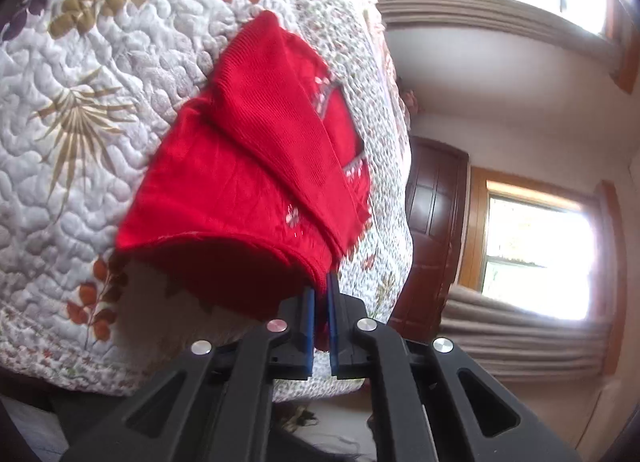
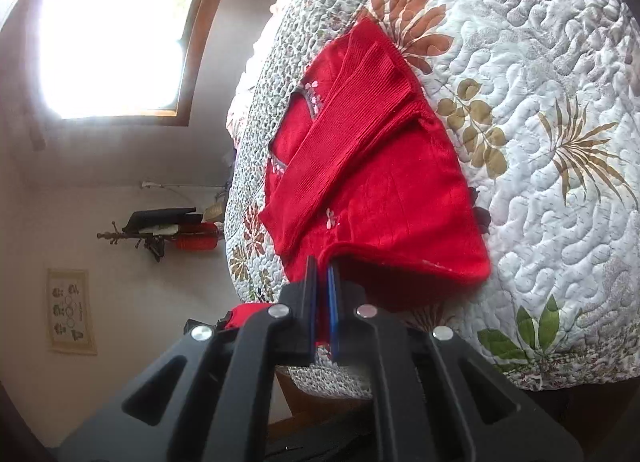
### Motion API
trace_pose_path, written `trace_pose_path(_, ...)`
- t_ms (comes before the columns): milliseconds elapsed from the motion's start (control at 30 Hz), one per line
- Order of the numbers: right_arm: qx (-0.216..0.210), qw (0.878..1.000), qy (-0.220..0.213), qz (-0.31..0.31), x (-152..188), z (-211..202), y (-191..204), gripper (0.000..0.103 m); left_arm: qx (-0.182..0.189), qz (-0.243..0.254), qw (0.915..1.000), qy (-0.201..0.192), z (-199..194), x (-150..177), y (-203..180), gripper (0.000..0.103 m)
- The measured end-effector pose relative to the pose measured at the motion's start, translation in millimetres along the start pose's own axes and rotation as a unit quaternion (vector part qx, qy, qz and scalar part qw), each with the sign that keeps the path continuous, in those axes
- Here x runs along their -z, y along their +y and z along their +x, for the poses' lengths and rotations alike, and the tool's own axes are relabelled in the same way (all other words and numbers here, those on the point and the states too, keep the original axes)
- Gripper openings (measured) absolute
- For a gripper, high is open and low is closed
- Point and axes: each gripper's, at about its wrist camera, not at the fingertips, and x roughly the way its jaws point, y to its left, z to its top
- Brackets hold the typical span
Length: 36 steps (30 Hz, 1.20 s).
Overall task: Fold small clothes
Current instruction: 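Fold the hem up toward the collar with both grippers and release, then grasp the folded hem edge with both grippers and lift it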
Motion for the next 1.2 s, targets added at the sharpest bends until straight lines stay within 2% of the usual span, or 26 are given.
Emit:
trace_pose_path(100,0.017,1.000,0.007,0.025,-18,22,-13,0.003,-0.008,-0.039,0.9992,-0.006,20,-20,19,0.005)
trace_pose_path(300,0.064,0.995,0.026,0.068,-53,65,-40,0.003,-0.051,-0.094,0.9942,-0.013,58,-53,52,0.005)
trace_pose_path(433,0.095,0.992,0.042,0.068,-73,85,-46,0.010,-0.063,-0.120,0.9906,-0.018,71,-67,63,0.011)
trace_pose_path(533,0.103,0.992,0.054,0.057,-83,91,-43,0.025,-0.076,-0.113,0.9906,-0.017,71,-74,61,0.019)
trace_pose_path(567,0.104,0.992,0.057,0.051,-85,91,-40,0.025,-0.079,-0.109,0.9908,-0.017,69,-76,60,0.021)
trace_pose_path(633,0.103,0.992,0.061,0.038,-88,88,-35,0.028,-0.089,-0.092,0.9917,-0.015,62,-77,53,0.030)
trace_pose_path(700,0.108,0.992,0.064,0.017,-89,83,-27,0.031,-0.094,-0.067,0.9933,-0.008,58,-77,41,0.032)
trace_pose_path(833,0.154,0.983,0.076,-0.070,-82,80,-2,0.031,-0.136,0.014,0.9906,0.008,47,-76,17,0.038)
trace_pose_path(900,0.186,0.971,0.086,-0.121,-75,86,8,0.031,-0.168,0.066,0.9835,0.013,46,-75,3,0.040)
trace_pose_path(967,0.223,0.956,0.089,-0.171,-68,93,16,0.031,-0.200,0.118,0.9725,0.018,52,-75,-11,0.040)
trace_pose_path(1100,0.270,0.930,0.070,-0.239,-60,105,23,0.032,-0.255,0.213,0.9426,0.035,81,-78,-32,0.041)
trace_pose_path(1200,0.291,0.917,0.062,-0.266,-62,115,22,0.034,-0.286,0.267,0.9192,0.041,101,-80,-40,0.045)
